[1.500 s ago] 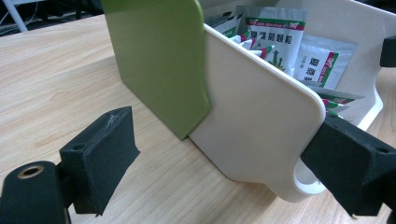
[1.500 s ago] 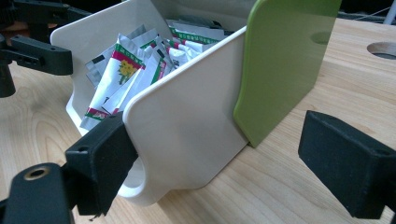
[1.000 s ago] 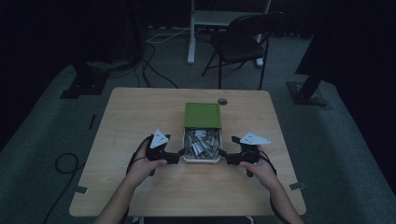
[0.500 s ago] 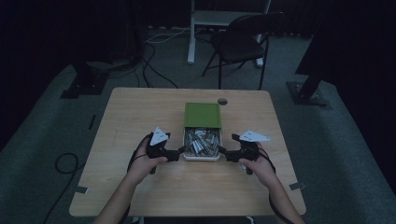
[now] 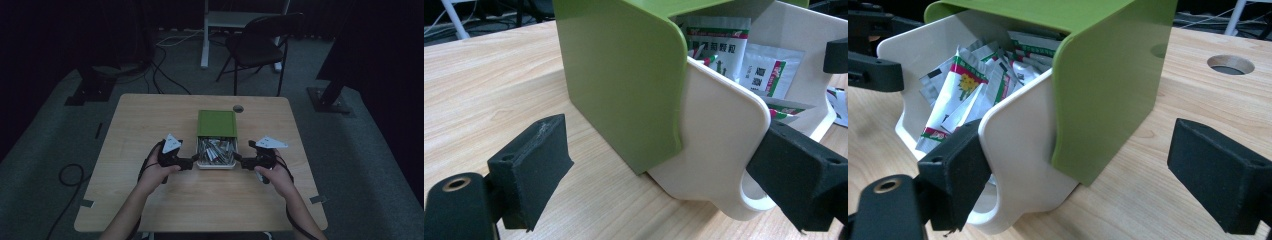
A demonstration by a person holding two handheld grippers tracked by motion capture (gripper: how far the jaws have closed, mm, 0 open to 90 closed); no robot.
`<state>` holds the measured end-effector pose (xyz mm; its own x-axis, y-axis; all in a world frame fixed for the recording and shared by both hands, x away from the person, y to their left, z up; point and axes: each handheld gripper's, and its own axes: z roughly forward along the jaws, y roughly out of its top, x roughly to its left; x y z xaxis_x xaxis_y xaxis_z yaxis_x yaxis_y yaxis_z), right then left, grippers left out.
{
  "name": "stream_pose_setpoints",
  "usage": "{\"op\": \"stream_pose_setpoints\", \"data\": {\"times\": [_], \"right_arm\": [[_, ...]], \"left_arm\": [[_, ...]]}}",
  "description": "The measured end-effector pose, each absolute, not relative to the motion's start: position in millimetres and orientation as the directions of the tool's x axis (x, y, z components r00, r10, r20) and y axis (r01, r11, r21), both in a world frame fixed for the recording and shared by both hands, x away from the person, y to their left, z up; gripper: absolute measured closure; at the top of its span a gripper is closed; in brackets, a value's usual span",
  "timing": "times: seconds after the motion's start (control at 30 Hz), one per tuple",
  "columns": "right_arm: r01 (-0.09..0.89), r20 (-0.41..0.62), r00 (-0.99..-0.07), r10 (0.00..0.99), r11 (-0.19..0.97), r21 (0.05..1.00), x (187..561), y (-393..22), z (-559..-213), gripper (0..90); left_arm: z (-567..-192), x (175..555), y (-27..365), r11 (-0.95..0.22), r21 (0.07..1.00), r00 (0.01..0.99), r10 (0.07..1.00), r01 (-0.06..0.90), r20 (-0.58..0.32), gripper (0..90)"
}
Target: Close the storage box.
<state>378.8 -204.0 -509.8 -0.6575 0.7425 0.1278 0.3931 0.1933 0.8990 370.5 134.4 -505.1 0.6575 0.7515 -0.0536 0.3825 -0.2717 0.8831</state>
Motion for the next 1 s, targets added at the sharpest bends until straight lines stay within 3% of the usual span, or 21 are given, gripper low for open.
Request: {"op": "stream_pose_setpoints", "data": {"times": [1.0], "right_arm": [[0.423, 0.146, -0.598, 0.788, 0.155, 0.893, 398, -198, -510, 10.4]], "left_arm": [[-505, 389, 132, -0.263, 0.884, 0.628, 0.777, 0.386, -0.043, 11.0]]}}
